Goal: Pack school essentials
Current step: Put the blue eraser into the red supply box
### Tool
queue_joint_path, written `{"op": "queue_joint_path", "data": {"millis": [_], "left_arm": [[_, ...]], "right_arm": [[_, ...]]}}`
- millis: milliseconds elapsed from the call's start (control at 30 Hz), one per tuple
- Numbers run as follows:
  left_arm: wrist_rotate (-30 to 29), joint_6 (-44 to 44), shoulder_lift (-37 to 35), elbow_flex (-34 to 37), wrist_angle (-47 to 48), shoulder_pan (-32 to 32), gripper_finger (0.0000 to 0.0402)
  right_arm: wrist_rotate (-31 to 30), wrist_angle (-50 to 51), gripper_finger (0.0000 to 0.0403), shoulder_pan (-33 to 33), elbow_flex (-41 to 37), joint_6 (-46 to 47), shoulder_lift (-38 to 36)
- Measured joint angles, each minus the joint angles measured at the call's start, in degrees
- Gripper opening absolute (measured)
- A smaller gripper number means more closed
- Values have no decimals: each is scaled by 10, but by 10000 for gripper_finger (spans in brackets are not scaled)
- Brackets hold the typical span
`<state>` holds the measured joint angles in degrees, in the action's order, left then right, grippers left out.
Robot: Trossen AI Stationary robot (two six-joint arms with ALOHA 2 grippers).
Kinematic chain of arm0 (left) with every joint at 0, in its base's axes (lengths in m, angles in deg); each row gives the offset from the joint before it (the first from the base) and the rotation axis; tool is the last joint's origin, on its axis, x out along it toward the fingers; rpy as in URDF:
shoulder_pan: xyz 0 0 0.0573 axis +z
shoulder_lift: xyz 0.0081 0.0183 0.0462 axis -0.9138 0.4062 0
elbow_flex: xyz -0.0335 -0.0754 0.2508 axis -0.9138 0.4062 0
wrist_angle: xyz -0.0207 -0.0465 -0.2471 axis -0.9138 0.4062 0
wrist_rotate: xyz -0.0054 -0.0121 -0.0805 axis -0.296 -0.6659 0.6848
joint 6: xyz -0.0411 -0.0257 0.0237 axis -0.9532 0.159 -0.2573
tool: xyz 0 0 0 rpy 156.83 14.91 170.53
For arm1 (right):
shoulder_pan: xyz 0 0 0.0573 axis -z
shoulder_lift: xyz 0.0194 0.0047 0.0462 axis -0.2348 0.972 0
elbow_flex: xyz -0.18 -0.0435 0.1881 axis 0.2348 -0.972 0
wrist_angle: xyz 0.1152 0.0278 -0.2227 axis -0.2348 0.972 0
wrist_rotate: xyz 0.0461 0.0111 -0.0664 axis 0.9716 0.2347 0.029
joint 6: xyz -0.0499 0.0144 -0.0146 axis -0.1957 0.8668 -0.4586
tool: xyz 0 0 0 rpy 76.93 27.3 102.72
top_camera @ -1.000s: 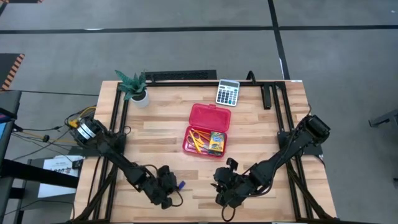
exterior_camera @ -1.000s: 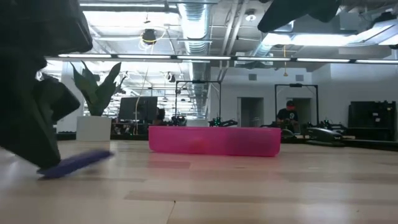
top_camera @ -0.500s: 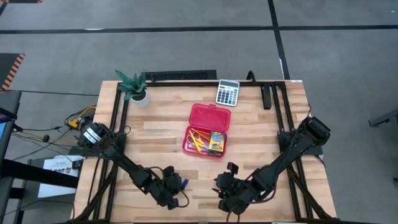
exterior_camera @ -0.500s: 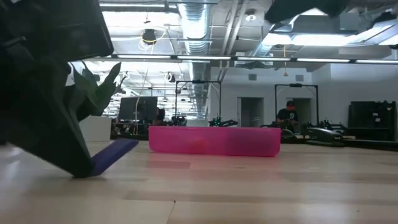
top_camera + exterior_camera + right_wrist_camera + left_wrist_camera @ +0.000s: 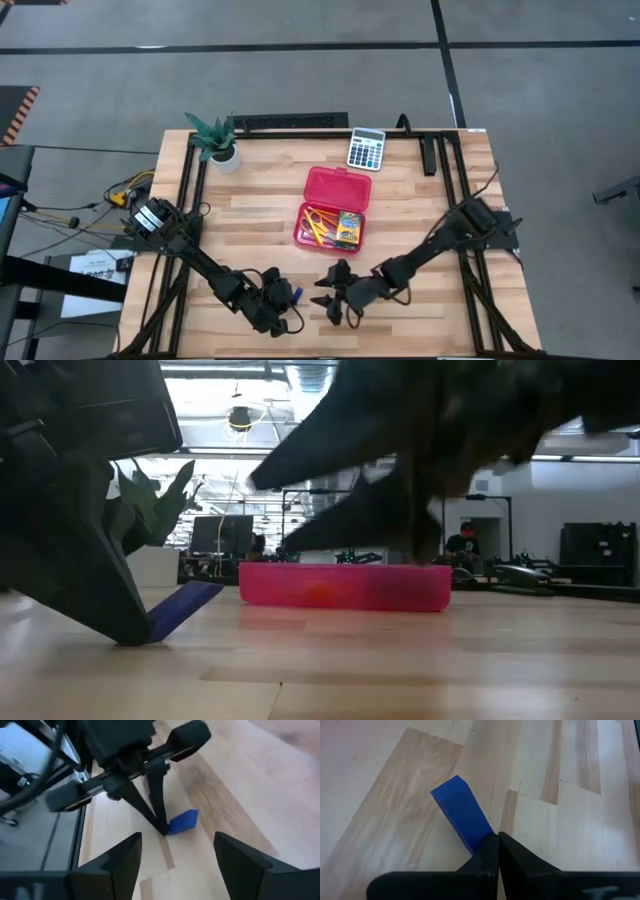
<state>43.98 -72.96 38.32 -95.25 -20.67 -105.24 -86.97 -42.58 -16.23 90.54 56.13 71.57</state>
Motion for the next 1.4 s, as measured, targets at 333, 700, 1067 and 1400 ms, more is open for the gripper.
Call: {"op": "queue_joint_path", "data": {"millis": [333, 700, 1067, 1400], "left_arm": [[-5, -5, 1, 1, 2, 0, 0], [-13, -4, 1, 1, 2, 0, 0], [-18, -4, 1, 2, -11, 0, 0], [104, -39, -62, -38, 83, -3, 54]], "right_arm": [[-1, -67, 260, 15, 69, 14, 114], [16, -30, 189, 22, 135, -2, 144], [13, -16, 18, 24, 135, 3, 142], [10, 80, 16, 28, 134, 13, 86]]}}
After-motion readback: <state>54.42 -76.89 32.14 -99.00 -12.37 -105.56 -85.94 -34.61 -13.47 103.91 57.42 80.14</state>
